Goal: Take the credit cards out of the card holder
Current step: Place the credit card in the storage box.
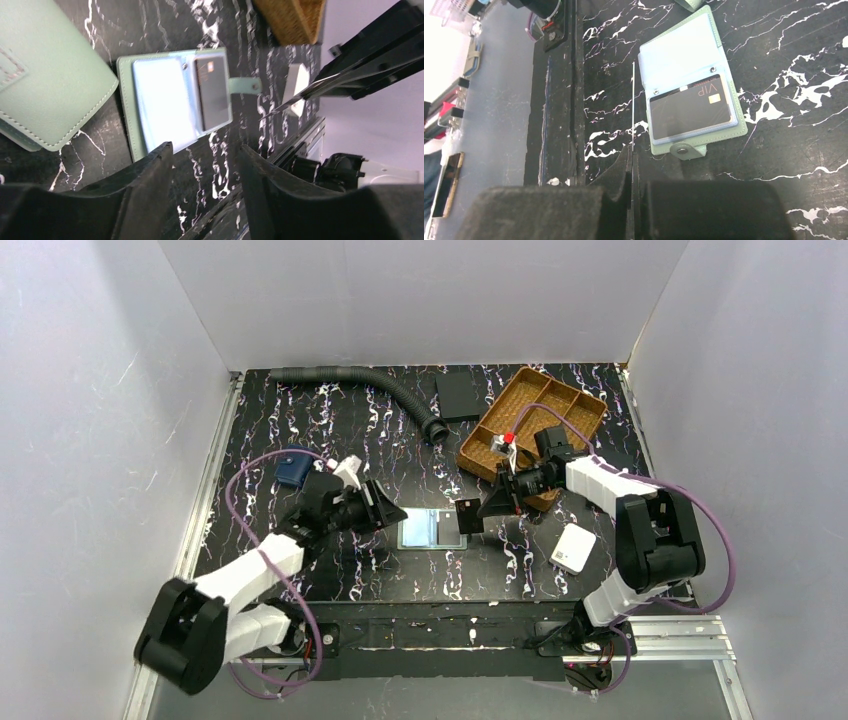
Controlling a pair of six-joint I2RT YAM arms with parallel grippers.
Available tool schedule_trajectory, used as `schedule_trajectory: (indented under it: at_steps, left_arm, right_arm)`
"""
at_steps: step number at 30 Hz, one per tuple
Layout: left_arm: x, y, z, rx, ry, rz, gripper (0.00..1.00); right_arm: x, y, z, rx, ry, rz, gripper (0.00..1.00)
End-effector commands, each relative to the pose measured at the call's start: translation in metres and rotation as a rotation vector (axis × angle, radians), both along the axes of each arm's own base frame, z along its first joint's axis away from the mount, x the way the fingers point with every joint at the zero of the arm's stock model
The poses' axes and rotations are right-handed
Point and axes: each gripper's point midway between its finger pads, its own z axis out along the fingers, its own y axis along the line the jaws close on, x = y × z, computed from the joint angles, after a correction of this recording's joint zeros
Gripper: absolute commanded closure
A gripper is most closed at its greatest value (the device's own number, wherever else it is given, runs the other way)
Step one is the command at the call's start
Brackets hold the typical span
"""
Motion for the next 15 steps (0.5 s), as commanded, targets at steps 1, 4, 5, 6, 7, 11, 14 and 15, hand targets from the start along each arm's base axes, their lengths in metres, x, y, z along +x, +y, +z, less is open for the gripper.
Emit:
schedule_trajectory:
  at_steps: [1,4,5,6,7,11,14,15]
  left_arm:
    - [0.007,0.022,0.026,0.047,-0.129,0.079,0.4]
    - [0.006,0.033,0.036,0.026,-0.162,0.147,0.03]
    - [0.005,0.035,0.039,0.007,-0.165,0.166,0.02]
    - [0.004,0.036,0.045,-0.017,-0.172,0.181,0.02]
    - [0.002,0.036,0.049,-0.039,-0.173,0.185,0.02]
    - [-0.011,0.017,0.075,-0.163,-0.169,0.08,0.02]
    - [-0.023,-0.001,0.092,-0.274,-0.085,0.005,0.02]
    - [-0.024,-0.005,0.096,-0.308,-0.057,-0.008,0.02]
  right_arm:
    - [-0.004,-0.003,0.026,0.02,-0.144,0.055,0.99]
    - [-0.008,-0.006,0.032,0.013,-0.177,0.069,0.99]
    - [-0.009,-0.006,0.034,0.01,-0.186,0.072,0.99]
    - [-0.011,-0.008,0.035,0.004,-0.194,0.079,0.99]
    - [-0.013,-0.009,0.038,-0.007,-0.204,0.088,0.99]
    - [-0.019,-0.021,0.045,-0.086,-0.255,0.149,0.99]
    - [-0.027,-0.033,0.056,-0.148,-0.293,0.25,0.99]
    - [-0.028,-0.037,0.063,-0.172,-0.292,0.269,0.99]
